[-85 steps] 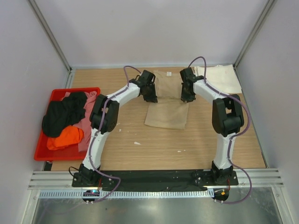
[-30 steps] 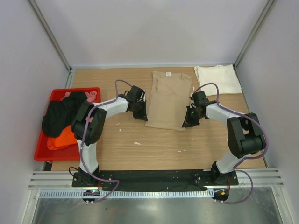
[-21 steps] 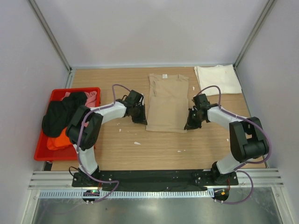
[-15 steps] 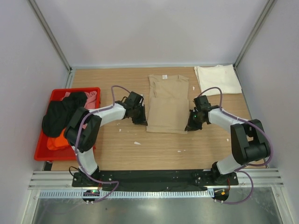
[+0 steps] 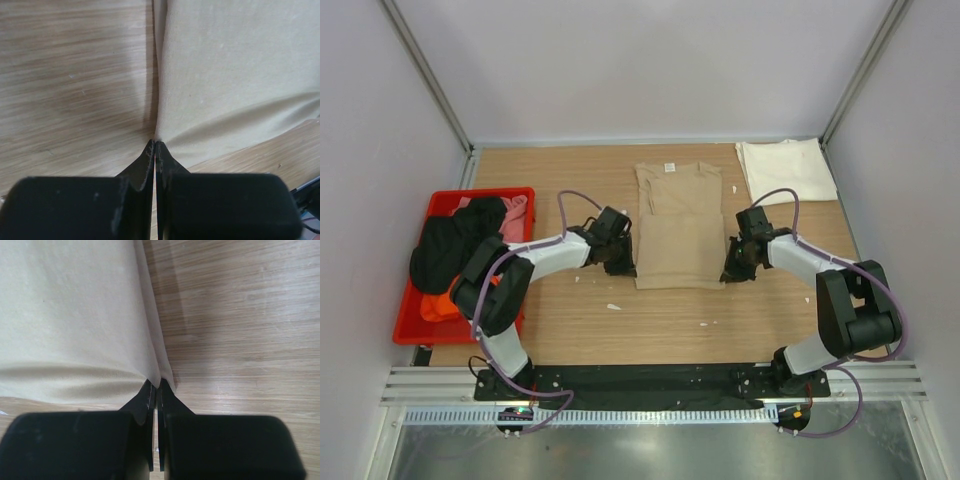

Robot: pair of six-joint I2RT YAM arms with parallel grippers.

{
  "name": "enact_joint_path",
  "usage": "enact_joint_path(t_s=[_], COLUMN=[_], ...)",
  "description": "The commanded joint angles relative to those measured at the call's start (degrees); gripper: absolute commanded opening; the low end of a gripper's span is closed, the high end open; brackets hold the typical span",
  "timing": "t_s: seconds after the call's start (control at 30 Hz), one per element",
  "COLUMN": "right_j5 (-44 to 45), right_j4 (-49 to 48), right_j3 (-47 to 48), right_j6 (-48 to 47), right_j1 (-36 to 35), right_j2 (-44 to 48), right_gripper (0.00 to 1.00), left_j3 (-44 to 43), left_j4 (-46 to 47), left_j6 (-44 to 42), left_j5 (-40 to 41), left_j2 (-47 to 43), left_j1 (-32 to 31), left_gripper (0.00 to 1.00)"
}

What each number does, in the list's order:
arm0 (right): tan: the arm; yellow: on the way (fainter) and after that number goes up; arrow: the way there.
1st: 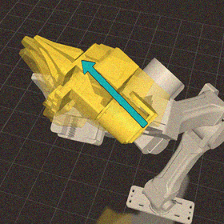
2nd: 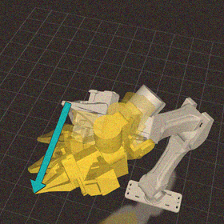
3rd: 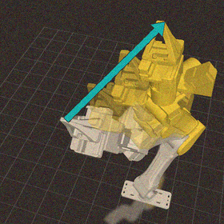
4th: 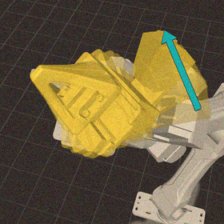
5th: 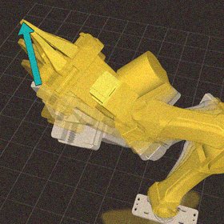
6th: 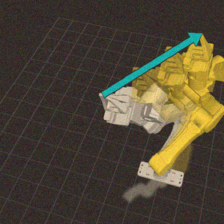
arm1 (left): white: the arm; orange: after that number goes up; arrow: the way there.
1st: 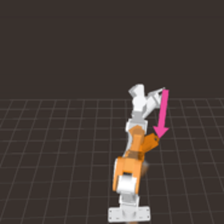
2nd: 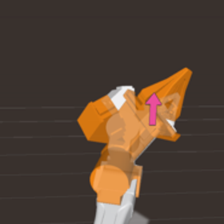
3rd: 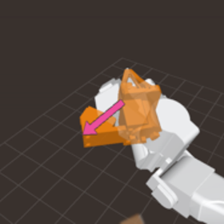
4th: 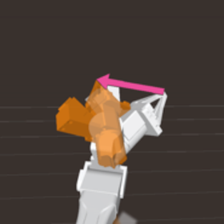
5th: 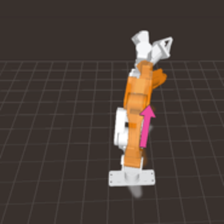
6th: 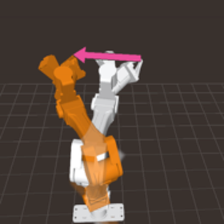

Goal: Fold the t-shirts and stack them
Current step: Fold the tshirt

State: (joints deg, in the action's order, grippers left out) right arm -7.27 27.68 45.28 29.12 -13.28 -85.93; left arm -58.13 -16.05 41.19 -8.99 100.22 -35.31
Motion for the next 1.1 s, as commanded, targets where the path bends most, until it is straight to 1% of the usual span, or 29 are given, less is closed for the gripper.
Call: enact_joint_path(t_s=[0.0, 0.07, 0.2, 0.43, 0.53, 0.57, 0.6, 0.63, 0.67, 0.7, 0.77, 0.8, 0.87, 0.9, 0.97, 1.0, 1.07], right_j5=[4.8, 6.0, 5.6, 4.3, 4.3, 4.3, 4.4, 4.6, 4.8, 4.9, 5.7, 5.9, 7.0, 7.0, 7.0, 6.2, 5.7], right_j4=[1.9, 2.6, 2.6, 3.2, 4.0, 4.2, 4.2, 4.6, 4.7, 4.9, 5.6, 6.0, 7.5, 8.0, 8.2, 8.1, 7.8], right_j3=[-0.7, -1.1, -2.2, -5.6, -7.3, -7.4, -7.5, -7.3, -7.0, -6.8, -5.6, -5.0, -2.7, -1.0, 0.4, 1.0, 2.2], right_j6=[1.2, 1.7, 2.3, 4.2, 4.8, 4.8, 4.8, 4.7, 4.9, 5.0, 5.2, 5.2, 4.8, 4.5, 4.1, 3.7, 3.2], right_j1=[0.3, 0.3, 0.3, 0.1, -0.1, 0.0, -0.1, 0.0, 0.0, 0.0, -0.1, 0.0, 0.0, 0.0, 0.0, 0.0, -0.1], right_j2=[-0.6, -0.7, -0.6, 3.2, 5.9, 7.2, 7.4, 7.9, 8.1, 8.1, 8.1, 7.7, 6.9, 6.3, 5.4, 5.0, 3.2], right_gripper=[0.01, 0.01, 0.01, 0.01, 0.07, 0.12, 0.15, 0.21, 0.24, 0.27, 0.34, 0.35, 0.37, 0.37, 0.38, 0.37, 0.37], left_j3=[1.2, 1.5, 2.1, 4.7, 6.3, 6.6, 7.0, 7.2, 7.0, 6.9, 6.6, 6.4, 5.2, 3.5, 0.8, -2.1, -4.4], left_j4=[-0.1, -0.2, 0.0, -2.0, -3.4, -3.4, -3.4, -3.4, -3.4, -3.5, -3.5, -3.5, -3.9, -4.3, -6.6, -7.5, -8.8], left_j6=[1.1, 1.1, 1.7, 3.8, 4.7, 5.2, 5.5, 5.5, 5.8, 5.8, 5.9, 5.7, 4.6, 3.3, 1.8, 0.6, 0.0], left_j5=[4.6, 4.9, 4.8, 6.2, 7.7, 7.6, 7.1, 6.6, 5.9, 4.7, 3.9, 3.7, 4.6, 6.6, 8.0, 8.2, 8.3], left_j2=[0.6, 0.8, 0.6, -2.8, -6.2, -6.9, -8.0, -8.5, -8.7, -9.1, -9.4, -10.0, -10.4, -9.7, -8.1, -7.0, -3.6], left_j1=[-1.5, -2.1, -2.8, -4.7, -5.3, -5.3, -5.3, -5.4, -5.3, -5.3, -5.3, -5.3, -5.3, -5.2, -5.0, -4.9, -4.9], left_gripper=[0.0, 0.0, 0.0, 0.0, 0.0, 0.0, 0.01, 0.04, 0.07, 0.19, 0.29, 0.39, 0.42, 0.45, 0.46, 0.46, 0.46])
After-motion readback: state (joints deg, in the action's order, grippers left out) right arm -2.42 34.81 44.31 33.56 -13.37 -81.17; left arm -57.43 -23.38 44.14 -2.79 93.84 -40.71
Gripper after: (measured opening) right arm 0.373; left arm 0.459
